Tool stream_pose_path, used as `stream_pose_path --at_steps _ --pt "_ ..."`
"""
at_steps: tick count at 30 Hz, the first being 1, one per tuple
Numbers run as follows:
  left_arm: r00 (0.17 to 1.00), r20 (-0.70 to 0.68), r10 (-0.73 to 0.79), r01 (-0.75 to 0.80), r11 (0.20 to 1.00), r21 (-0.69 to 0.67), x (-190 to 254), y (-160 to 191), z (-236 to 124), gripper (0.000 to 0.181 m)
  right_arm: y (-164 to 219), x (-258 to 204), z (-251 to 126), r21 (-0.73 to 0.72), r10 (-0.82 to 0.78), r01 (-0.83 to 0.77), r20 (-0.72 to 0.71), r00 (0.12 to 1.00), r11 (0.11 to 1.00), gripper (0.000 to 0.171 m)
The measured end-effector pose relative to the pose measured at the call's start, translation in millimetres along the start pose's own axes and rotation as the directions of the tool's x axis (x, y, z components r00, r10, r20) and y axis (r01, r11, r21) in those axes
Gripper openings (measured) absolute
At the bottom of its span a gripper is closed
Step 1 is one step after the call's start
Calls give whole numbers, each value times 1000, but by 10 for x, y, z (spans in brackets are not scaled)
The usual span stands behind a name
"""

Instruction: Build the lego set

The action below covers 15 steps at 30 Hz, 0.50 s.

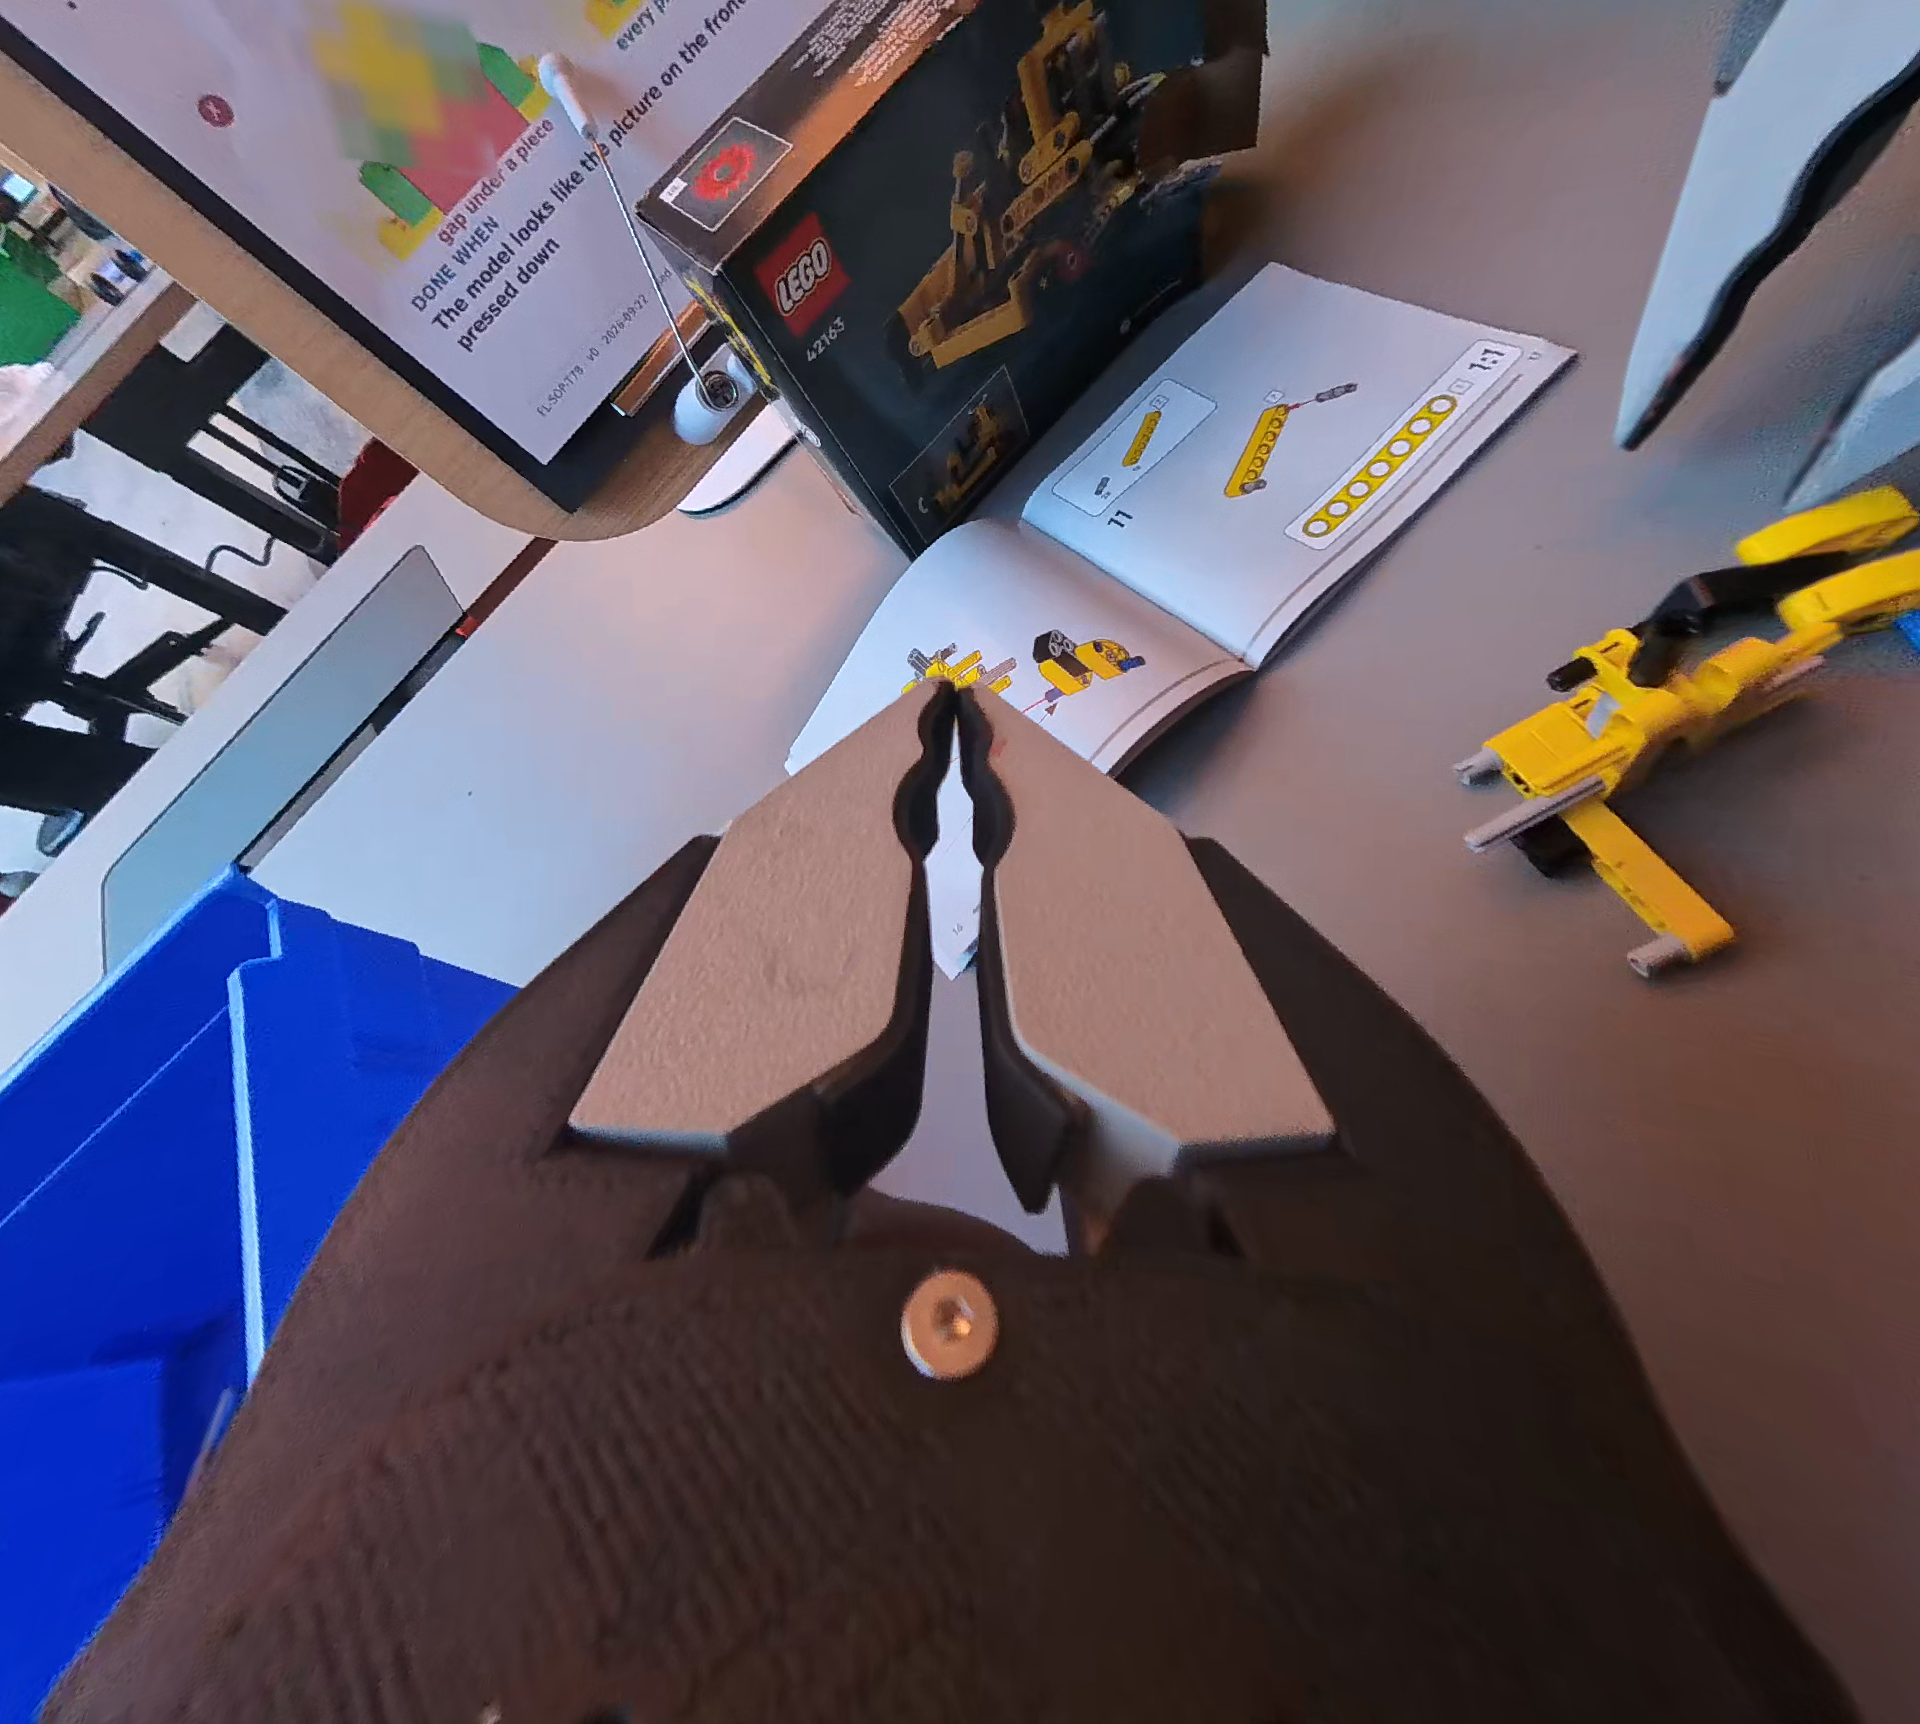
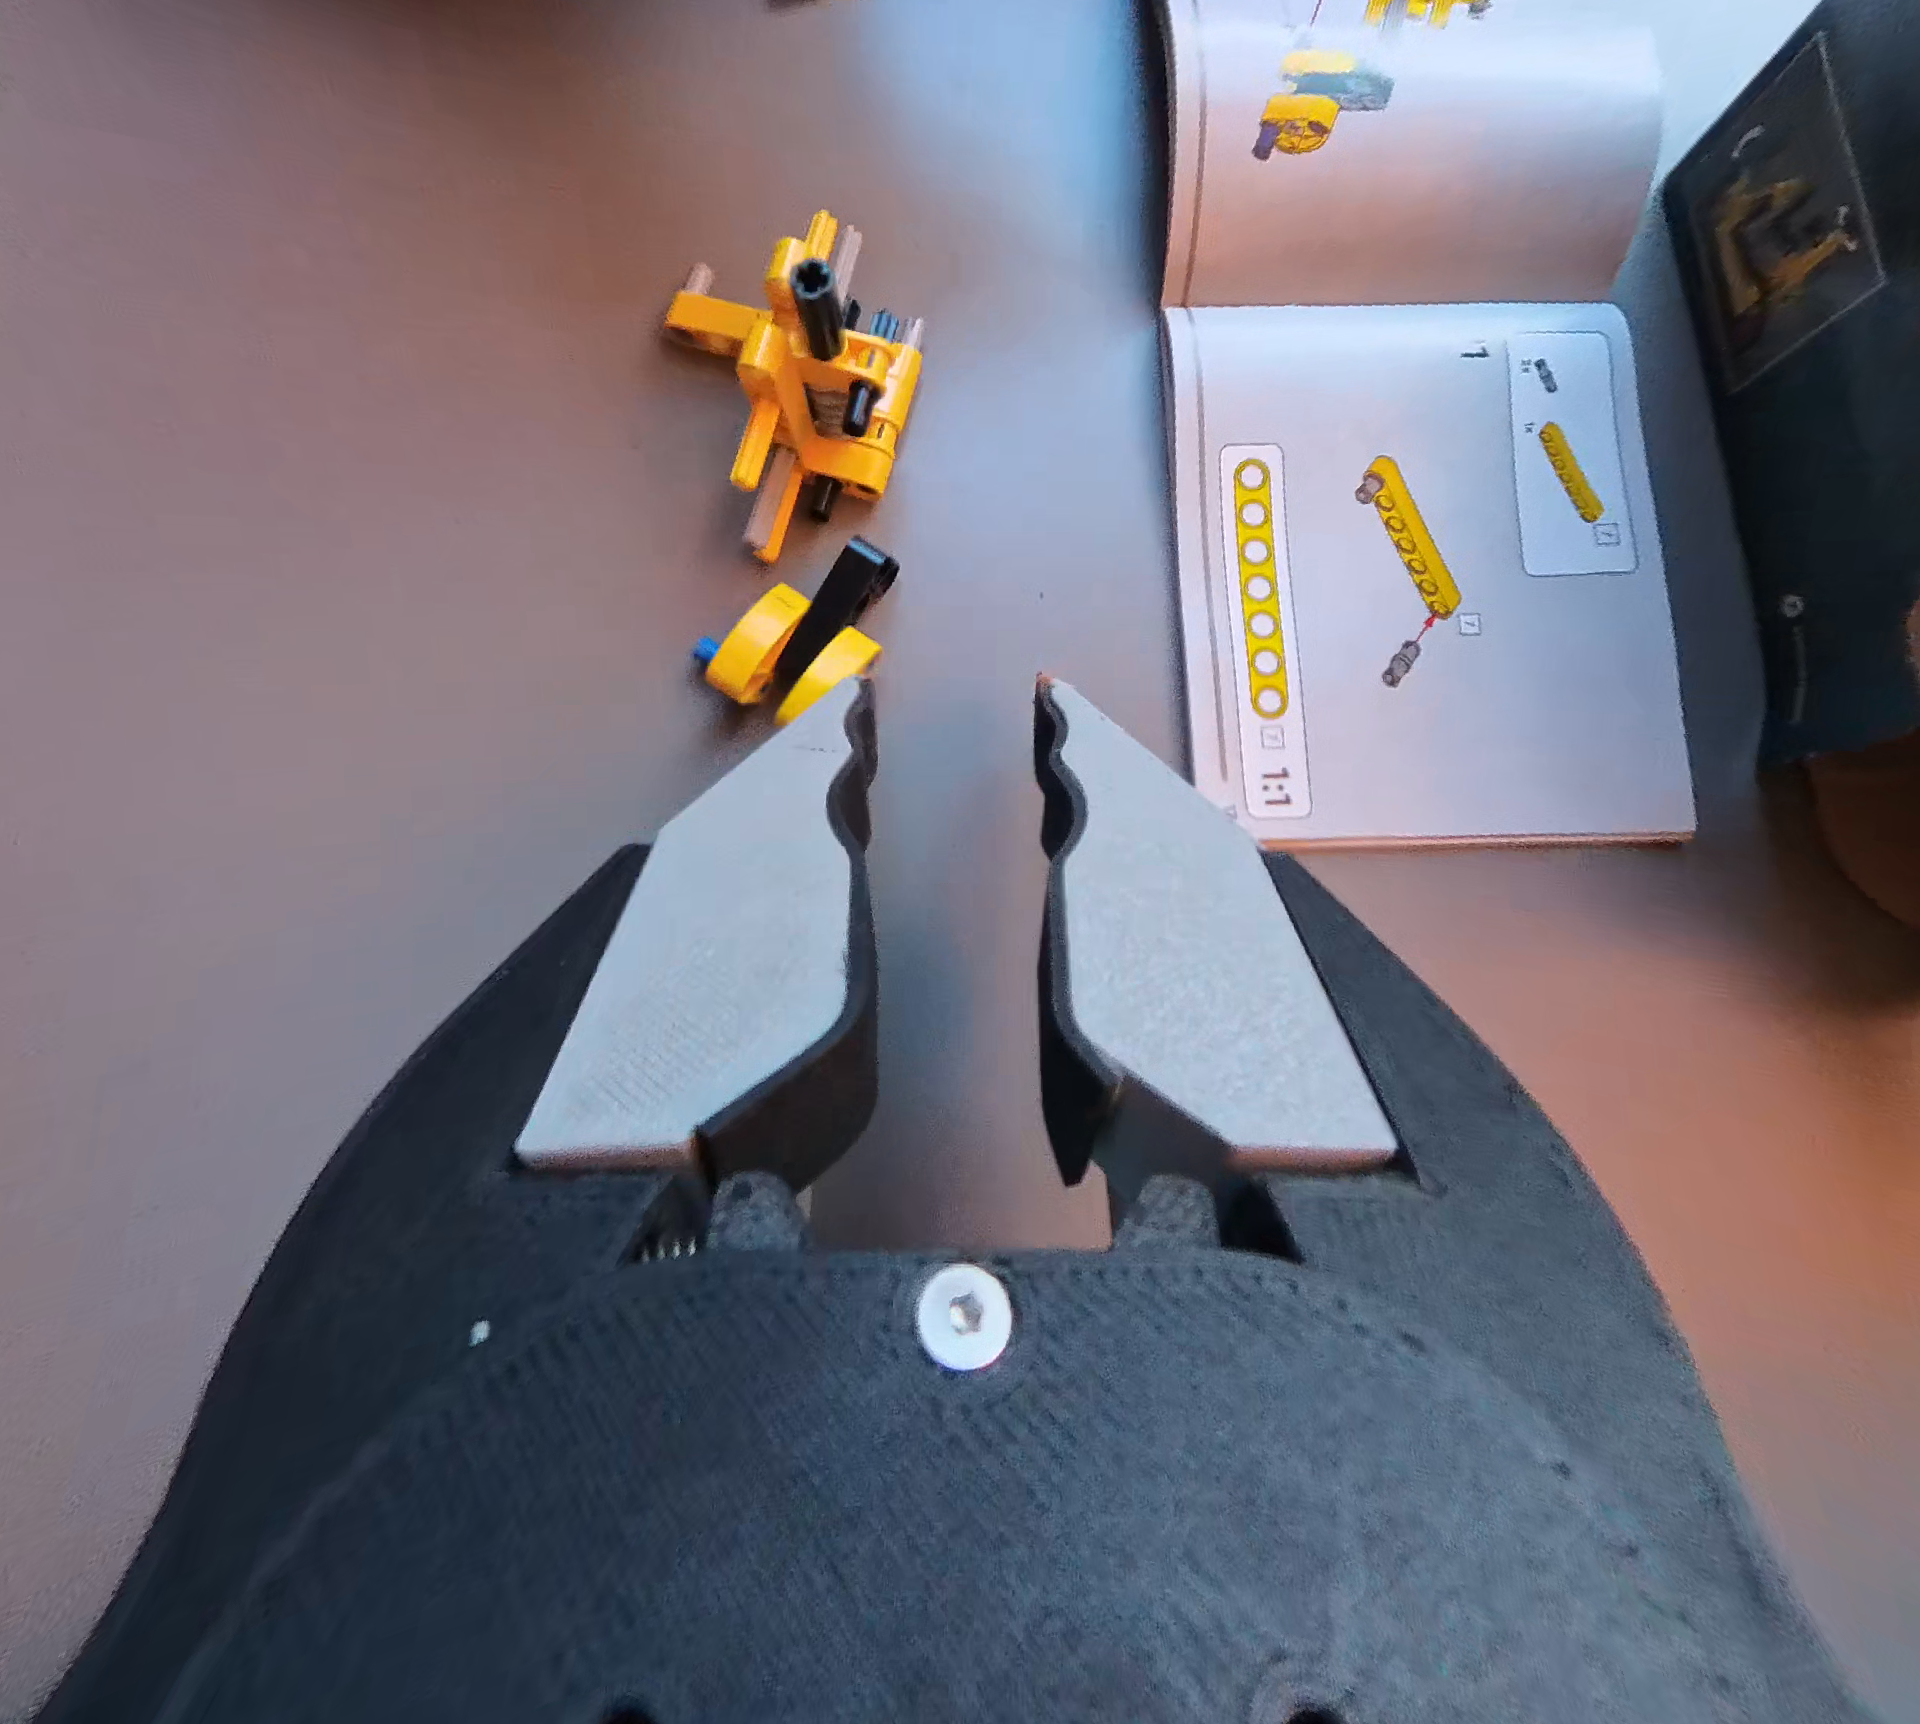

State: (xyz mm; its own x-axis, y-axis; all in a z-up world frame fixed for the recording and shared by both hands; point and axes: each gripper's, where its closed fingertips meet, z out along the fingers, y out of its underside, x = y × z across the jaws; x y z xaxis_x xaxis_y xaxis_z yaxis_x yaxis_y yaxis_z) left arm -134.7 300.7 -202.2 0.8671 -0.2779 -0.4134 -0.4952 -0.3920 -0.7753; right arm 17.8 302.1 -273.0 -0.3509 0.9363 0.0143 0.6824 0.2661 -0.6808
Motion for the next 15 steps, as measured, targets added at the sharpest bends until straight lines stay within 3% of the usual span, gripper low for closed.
stream_pose_path --at_steps 4,7,15 --pt "1000 4 22 -22 1000 -2 20 -1 -7 0 -22 28 -133 16 3 -2 -27 1000 1000 27" --pt "1000 3 27 -27 1000 -1 29 -7 -10 0 -79 -62 -175 40 42 -43 28 999 998 29" --pt "998 5 63 -62 997 -38 65 72 53 0 -67 -284 71 -57 85 -80 97 992 995 40"
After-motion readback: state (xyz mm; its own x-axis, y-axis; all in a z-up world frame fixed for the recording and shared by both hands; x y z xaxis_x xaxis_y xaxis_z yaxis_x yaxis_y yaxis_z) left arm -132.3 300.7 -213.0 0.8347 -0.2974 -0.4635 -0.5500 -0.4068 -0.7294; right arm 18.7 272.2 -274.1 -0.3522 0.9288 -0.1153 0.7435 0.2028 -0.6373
